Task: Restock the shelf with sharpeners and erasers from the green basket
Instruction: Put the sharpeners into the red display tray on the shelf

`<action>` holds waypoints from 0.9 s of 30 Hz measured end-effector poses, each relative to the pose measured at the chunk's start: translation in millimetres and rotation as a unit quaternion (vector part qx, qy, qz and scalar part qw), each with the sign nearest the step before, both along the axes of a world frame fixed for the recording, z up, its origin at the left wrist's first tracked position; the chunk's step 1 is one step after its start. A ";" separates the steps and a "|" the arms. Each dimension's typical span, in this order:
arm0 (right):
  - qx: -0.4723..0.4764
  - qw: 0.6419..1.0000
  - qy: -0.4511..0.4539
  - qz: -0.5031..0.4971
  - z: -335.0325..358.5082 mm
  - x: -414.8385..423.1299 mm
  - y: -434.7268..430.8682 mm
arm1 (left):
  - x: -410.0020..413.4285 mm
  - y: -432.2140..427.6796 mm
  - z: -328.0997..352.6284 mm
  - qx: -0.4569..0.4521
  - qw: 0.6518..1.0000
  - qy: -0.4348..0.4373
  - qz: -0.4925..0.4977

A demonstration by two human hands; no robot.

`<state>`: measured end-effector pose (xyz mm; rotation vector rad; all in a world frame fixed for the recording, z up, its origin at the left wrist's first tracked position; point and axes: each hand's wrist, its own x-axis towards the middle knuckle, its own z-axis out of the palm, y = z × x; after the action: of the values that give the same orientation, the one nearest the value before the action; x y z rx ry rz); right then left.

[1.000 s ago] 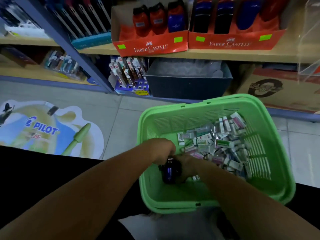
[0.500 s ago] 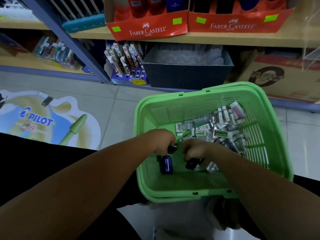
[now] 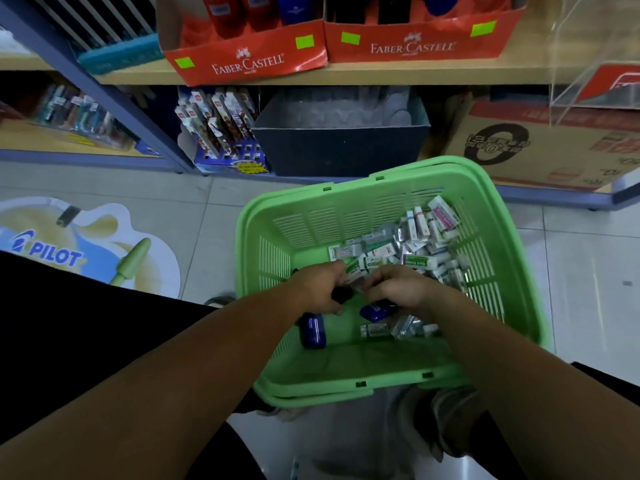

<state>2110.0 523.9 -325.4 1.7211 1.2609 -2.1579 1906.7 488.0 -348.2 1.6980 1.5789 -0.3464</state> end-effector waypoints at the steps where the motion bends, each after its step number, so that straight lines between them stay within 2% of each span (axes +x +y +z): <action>1: -0.003 1.000 0.008 -0.012 3.3 0.2 0.3 | 2.9 2.4 -2.8 -0.002 0.999 -0.004 0.032; 5: -0.039 0.997 0.048 -0.051 10.2 8.0 -0.5 | 15.7 -0.3 -18.6 -0.027 0.995 -0.010 0.093; 8: -0.050 0.995 0.060 -0.068 8.6 12.1 3.6 | 16.9 -3.7 -21.5 -0.037 0.998 -0.003 0.046; 12: -0.075 0.986 0.077 -0.126 2.3 5.5 5.7 | 8.2 10.0 -2.8 -0.111 0.994 0.002 -0.022; 17: -0.076 0.979 0.097 -0.163 16.4 1.3 11.9 | -7.3 34.1 39.5 -0.146 0.985 -0.074 0.049; 22: -0.012 0.978 0.136 -0.161 57.2 -11.8 31.3 | -21.4 53.6 96.3 -0.102 0.966 -0.170 0.165; 27: 0.016 0.980 0.177 -0.087 111.6 -34.0 52.3 | -38.4 69.7 163.4 -0.035 0.967 -0.183 0.175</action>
<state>2076.0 576.2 -213.8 1.5581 1.2624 -2.6516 1868.2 557.7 -184.9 1.3038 1.5270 0.0873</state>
